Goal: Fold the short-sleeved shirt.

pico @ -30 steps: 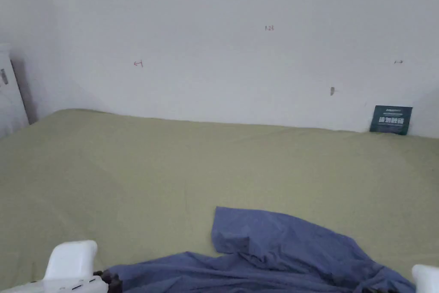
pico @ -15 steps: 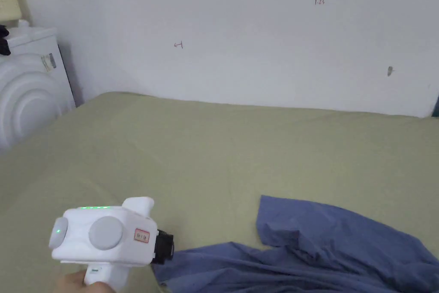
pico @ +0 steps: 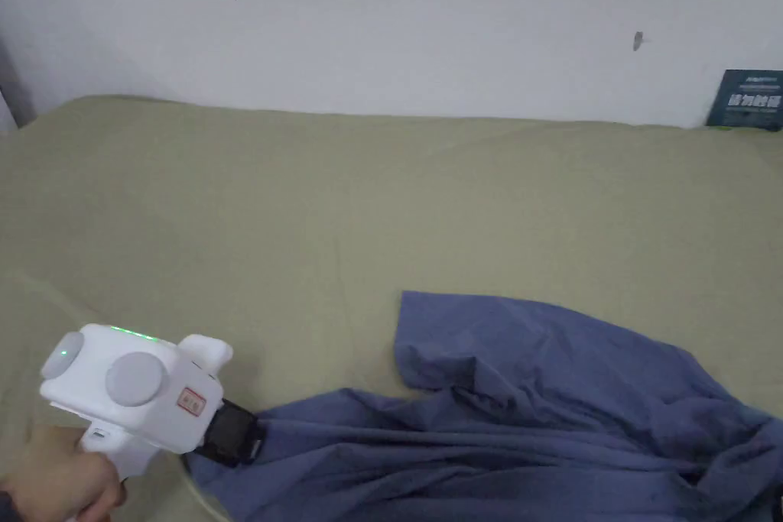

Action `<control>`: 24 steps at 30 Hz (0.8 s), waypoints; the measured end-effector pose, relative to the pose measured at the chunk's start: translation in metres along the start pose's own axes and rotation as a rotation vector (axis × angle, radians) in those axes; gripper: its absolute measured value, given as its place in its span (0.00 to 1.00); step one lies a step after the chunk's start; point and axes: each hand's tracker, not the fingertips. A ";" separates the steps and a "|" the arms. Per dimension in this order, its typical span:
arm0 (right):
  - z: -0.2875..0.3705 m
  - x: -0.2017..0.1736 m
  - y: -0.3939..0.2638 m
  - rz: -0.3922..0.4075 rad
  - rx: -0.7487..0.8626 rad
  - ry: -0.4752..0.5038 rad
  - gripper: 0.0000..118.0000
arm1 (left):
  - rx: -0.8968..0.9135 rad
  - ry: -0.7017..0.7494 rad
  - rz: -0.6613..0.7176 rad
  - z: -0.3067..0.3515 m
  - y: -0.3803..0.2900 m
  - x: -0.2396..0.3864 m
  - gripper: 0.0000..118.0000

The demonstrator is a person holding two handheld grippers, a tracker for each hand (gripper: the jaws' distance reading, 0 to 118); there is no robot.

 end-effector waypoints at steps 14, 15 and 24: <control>-0.092 0.124 0.049 -0.110 -0.202 -0.156 0.81 | 0.057 -0.163 0.067 0.023 -0.014 0.013 0.03; -0.098 0.122 0.049 -0.149 -0.222 -0.165 0.81 | 0.056 -0.173 0.076 0.021 -0.012 0.008 0.03; -0.145 0.092 0.036 0.005 -0.315 -0.178 0.09 | 0.092 -0.260 0.183 0.011 -0.011 0.004 0.03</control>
